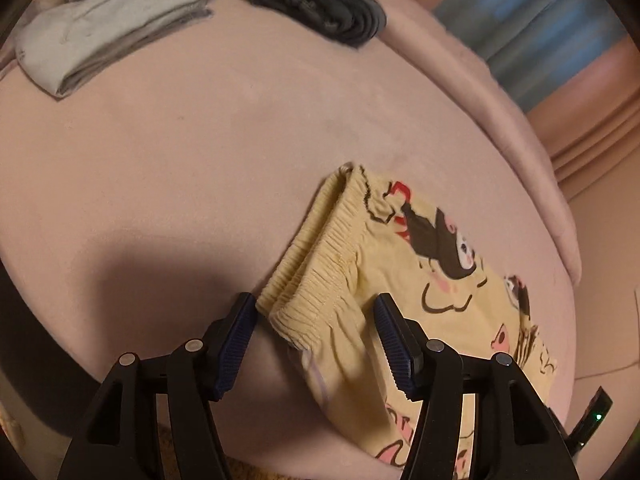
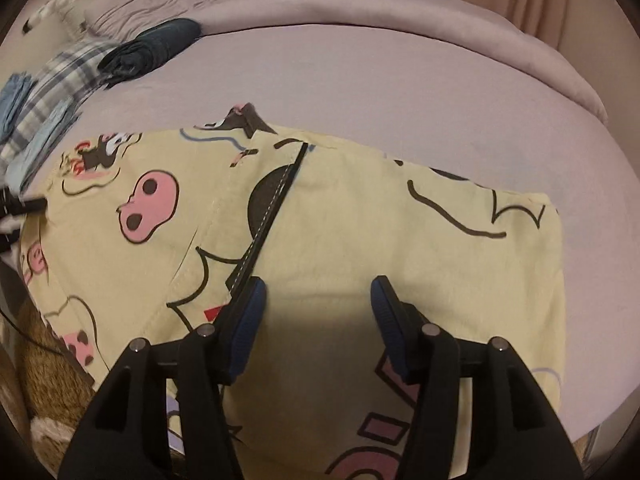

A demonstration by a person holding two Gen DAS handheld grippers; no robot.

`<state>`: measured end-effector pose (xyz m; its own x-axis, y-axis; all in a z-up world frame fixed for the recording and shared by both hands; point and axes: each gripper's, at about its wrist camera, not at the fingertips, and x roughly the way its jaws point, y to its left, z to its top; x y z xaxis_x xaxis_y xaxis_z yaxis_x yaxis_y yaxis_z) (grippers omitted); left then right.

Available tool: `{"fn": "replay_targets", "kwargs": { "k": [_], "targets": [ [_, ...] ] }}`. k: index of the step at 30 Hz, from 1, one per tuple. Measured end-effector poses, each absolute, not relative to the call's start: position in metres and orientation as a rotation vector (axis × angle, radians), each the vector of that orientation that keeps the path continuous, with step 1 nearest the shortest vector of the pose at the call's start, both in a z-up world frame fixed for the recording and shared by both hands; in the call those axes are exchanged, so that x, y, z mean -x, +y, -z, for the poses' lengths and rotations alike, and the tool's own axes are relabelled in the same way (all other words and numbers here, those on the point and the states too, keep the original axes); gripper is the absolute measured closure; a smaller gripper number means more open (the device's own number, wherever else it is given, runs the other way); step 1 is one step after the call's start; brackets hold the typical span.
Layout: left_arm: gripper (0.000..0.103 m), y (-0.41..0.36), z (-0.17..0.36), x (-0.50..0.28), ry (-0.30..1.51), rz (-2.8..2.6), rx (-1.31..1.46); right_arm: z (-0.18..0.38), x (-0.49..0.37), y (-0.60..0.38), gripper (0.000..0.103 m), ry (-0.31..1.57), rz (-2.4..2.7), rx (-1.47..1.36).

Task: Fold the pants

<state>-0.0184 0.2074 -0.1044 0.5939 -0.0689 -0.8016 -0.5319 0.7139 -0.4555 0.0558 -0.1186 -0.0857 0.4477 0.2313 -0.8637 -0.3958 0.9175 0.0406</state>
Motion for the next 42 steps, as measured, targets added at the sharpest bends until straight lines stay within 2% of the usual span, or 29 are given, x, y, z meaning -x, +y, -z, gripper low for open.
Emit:
{"fn": "replay_targets", "kwargs": {
  "k": [4, 5, 7, 8, 9, 11, 17, 24, 33, 42],
  "targets": [
    [0.044, 0.2, 0.105, 0.022, 0.881, -0.323, 0.744, 0.084, -0.054, -0.119, 0.048, 1.032, -0.374, 0.181],
    [0.046, 0.197, 0.105, 0.022, 0.874, -0.314, 0.733, 0.084, -0.054, -0.118, 0.048, 1.03, -0.369, 0.183],
    [0.061, 0.192, 0.106, 0.025, 0.868, -0.313, 0.709, 0.084, -0.054, -0.115, 0.047, 1.026, -0.36, 0.181],
    [0.073, 0.191, 0.108, 0.027, 0.862, -0.299, 0.727, 0.084, -0.053, -0.115, 0.047, 1.025, -0.358, 0.179],
    [0.078, 0.192, 0.11, 0.029, 0.856, -0.286, 0.753, 0.084, -0.053, -0.116, 0.047, 1.023, -0.358, 0.181],
    [0.08, 0.196, 0.112, 0.033, 0.834, -0.268, 0.829, 0.084, -0.054, -0.117, 0.047, 1.024, -0.359, 0.179],
    [0.081, 0.192, 0.092, 0.04, 0.783, -0.222, 0.872, 0.084, -0.053, -0.118, 0.047, 1.025, -0.359, 0.164],
    [0.081, 0.153, 0.04, 0.04, 0.69, -0.094, 0.793, 0.083, -0.05, -0.122, 0.047, 1.01, -0.37, 0.146],
    [0.081, 0.081, 0.0, 0.012, 0.684, 0.094, 0.677, 0.07, -0.047, -0.158, 0.047, 1.029, -0.417, -0.048],
    [0.081, -0.012, -0.026, -0.025, 0.716, 0.311, 0.539, 0.05, -0.037, -0.21, 0.047, 0.999, -0.282, -0.121]
  ]
}}
